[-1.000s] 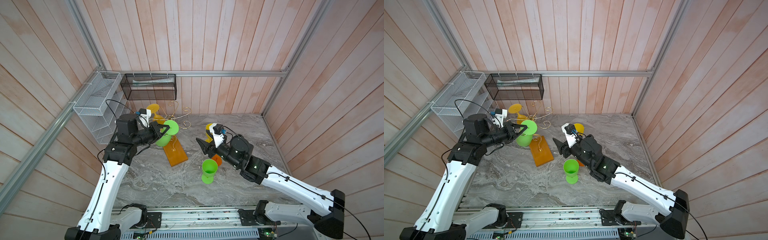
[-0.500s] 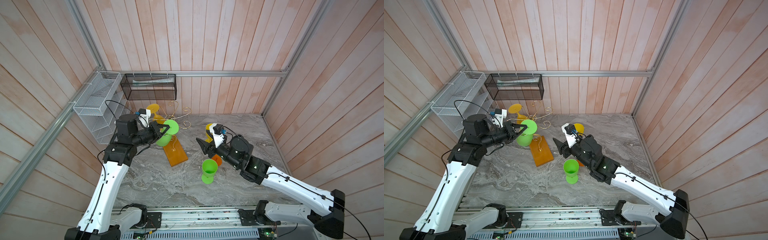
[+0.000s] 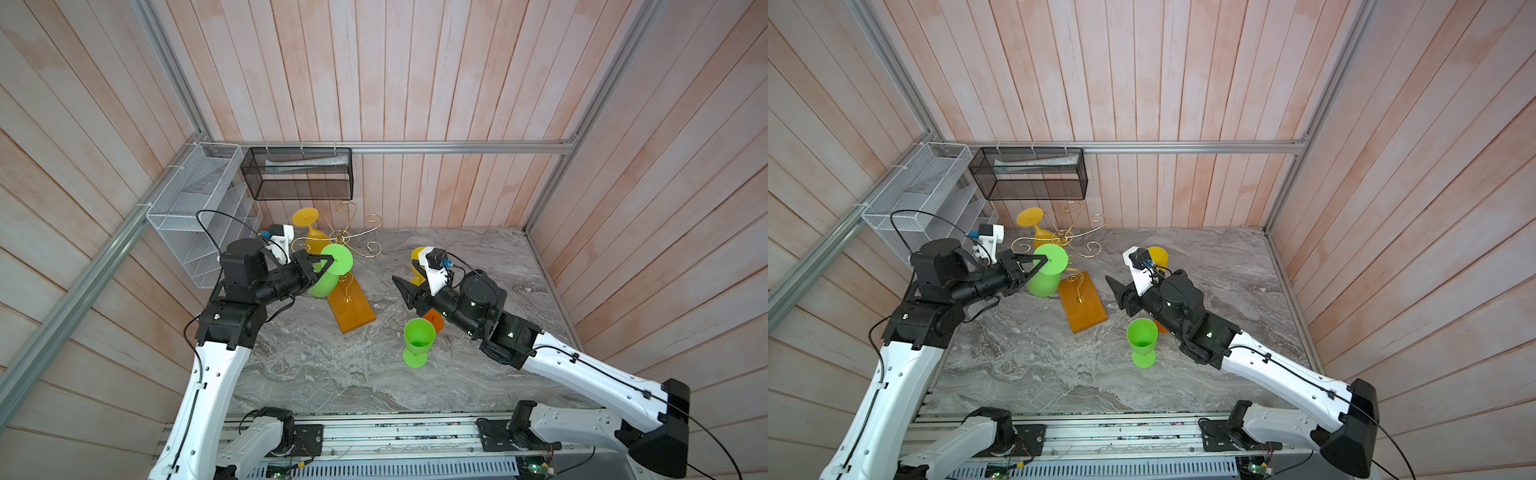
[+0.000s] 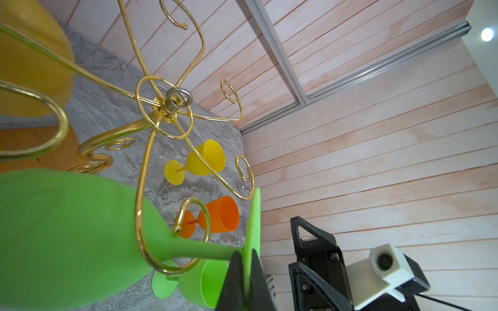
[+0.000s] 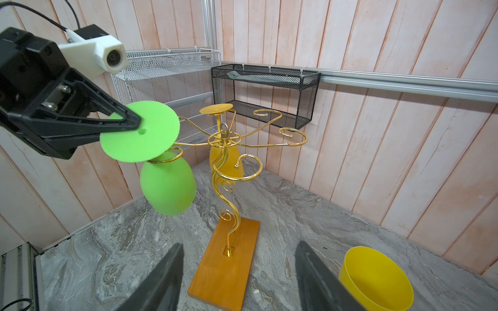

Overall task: Take the wine glass off the wine glass rack
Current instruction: Pick up the wine glass rack from the center of the table.

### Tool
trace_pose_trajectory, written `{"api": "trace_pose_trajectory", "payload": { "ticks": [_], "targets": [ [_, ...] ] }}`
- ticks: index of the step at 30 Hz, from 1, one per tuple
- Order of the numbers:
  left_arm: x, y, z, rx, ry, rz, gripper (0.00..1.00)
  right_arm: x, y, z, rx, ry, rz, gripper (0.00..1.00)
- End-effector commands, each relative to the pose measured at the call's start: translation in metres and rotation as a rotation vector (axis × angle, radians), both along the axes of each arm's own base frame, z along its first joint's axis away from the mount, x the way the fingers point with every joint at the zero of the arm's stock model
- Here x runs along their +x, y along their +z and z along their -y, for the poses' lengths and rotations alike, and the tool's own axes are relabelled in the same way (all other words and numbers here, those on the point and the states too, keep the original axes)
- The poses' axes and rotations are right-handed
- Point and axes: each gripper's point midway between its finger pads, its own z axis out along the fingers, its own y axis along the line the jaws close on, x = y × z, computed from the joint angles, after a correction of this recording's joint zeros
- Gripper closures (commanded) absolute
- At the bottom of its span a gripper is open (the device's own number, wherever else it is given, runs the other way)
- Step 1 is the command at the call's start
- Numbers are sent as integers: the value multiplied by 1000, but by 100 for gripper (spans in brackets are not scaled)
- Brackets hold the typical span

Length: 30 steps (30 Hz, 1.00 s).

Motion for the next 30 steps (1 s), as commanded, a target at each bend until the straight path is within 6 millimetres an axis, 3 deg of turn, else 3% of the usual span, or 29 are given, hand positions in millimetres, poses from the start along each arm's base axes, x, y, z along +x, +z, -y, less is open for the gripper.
{"api": "trace_pose_trajectory", "payload": {
  "ticks": [1, 7, 18, 30],
  "targets": [
    [0, 1, -4, 0, 14, 11, 100, -3, 17, 1, 31, 2, 26, 36],
    [8, 3, -13, 2, 39, 17, 100, -4, 18, 2, 34, 1, 29, 36],
    [32, 6, -9, -22, 27, 26, 100, -4, 18, 6, 27, -10, 34, 36],
    [26, 15, 11, -36, -54, 44, 100, -5, 19, 5, 27, -8, 37, 36]
  ]
}}
